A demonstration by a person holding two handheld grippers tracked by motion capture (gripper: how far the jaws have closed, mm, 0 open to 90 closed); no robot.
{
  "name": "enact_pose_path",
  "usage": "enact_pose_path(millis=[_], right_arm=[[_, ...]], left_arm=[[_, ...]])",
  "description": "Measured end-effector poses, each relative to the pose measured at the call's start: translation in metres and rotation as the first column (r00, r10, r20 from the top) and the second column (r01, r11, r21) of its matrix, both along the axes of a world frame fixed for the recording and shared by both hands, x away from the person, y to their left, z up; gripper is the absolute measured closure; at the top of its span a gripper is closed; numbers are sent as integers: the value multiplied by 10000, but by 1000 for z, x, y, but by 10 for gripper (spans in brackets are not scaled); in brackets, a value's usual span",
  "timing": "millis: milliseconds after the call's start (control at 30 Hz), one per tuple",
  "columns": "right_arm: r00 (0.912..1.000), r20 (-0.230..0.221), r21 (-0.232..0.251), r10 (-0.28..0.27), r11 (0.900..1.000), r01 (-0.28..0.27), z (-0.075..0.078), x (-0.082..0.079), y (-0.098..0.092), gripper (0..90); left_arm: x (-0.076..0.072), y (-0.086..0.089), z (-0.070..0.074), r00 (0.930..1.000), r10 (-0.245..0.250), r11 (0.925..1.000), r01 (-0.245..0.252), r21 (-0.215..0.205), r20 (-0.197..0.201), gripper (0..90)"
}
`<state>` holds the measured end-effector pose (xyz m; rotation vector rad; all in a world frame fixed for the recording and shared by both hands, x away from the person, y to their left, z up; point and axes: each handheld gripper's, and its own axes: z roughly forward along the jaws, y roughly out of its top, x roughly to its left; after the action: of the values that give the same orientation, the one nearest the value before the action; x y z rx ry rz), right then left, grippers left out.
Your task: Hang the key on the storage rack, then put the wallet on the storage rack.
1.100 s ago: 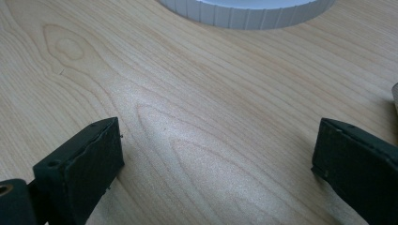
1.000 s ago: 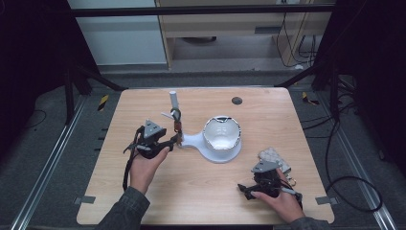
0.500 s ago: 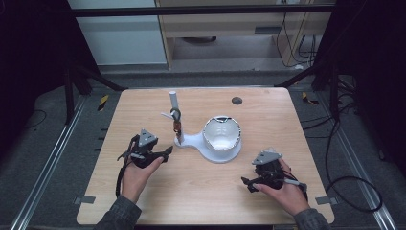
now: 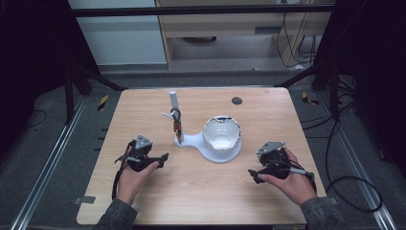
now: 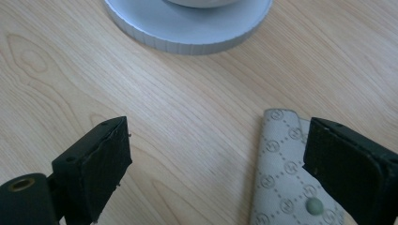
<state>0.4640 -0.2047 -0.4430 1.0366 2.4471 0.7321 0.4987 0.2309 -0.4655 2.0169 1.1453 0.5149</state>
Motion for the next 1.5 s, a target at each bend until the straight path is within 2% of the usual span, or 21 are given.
enact_pose_path(millis=[233, 367, 567, 867, 1167, 1300, 1500], right_arm=[[9994, -126, -210, -318, 9993, 316, 7, -2, -16, 74], [9993, -207, -240, -310, 9992, 305, 11, -2, -25, 60], [9965, -383, -336, -747, 9967, 735, 13, 1, -38, 88], [9912, -602, -457, -1181, 9923, 1155, 10, 0, -52, 108], [9876, -745, -362, -1385, 9900, 1361, 7, -4, -64, 111], [9845, -865, -395, -1529, 9879, 1499, 4, -6, -70, 113], [9807, -1066, -434, -1641, 9861, 1603, 2, -6, -74, 118]], left_arm=[[3, 15, -10, 9993, 247, 9997, -248, -19, -297, 195], [4, 19, -15, 9983, 301, 9995, -294, 141, -492, 188], [5, 23, -20, 9973, 387, 9990, -371, 255, -624, 181], [6, 27, -28, 9952, 458, 9986, -434, 300, -865, 160], [4, 27, -31, 9947, 501, 9986, -484, 210, -894, 144], [5, 27, -33, 9935, 661, 9972, -626, 402, -929, 115], [6, 29, -34, 9913, 796, 9961, -751, 462, -1049, 88]])
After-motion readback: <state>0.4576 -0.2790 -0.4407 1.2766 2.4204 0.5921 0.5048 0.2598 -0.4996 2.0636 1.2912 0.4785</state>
